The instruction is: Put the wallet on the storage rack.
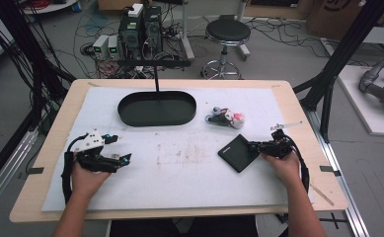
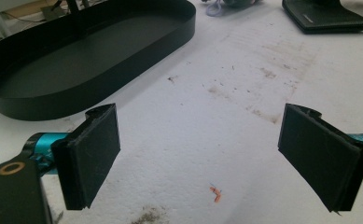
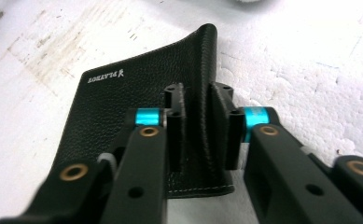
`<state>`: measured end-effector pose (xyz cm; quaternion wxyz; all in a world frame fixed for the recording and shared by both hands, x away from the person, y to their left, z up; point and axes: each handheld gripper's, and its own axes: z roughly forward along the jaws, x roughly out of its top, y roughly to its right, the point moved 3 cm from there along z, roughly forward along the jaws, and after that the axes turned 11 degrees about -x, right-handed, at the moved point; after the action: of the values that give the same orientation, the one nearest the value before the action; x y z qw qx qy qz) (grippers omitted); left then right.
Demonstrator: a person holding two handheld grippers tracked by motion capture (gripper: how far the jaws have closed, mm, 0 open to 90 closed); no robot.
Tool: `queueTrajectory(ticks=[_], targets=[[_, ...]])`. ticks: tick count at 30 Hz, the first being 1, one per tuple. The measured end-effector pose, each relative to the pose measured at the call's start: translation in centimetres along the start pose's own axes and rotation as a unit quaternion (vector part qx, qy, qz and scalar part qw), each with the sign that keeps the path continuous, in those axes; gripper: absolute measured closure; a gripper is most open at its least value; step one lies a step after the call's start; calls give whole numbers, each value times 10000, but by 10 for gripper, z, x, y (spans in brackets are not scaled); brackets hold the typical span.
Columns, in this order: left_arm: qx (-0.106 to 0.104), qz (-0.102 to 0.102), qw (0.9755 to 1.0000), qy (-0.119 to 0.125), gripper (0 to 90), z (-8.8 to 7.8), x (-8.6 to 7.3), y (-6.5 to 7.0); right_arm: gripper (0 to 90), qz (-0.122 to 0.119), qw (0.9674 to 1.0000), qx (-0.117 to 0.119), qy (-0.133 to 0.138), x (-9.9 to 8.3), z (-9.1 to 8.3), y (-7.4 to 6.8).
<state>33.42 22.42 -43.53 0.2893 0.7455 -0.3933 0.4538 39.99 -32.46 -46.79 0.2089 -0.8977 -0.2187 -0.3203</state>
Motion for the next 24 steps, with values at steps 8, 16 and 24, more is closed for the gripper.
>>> queueTrajectory(ticks=[8, 16, 24], targets=[[3, 2, 10000, 1, 128, -1, 0, -1, 844, 277, 9992, 84, 259, 4, -12, -7], [9, -23, 10000, 64, 128, -3, 0, -2, 851, 163, 9970, 341, 682, 24, -29, -29], [53, -2, 10000, 73, 128, -6, 0, -1, 852, -141, 9941, 558, 914, 60, -32, -61]])
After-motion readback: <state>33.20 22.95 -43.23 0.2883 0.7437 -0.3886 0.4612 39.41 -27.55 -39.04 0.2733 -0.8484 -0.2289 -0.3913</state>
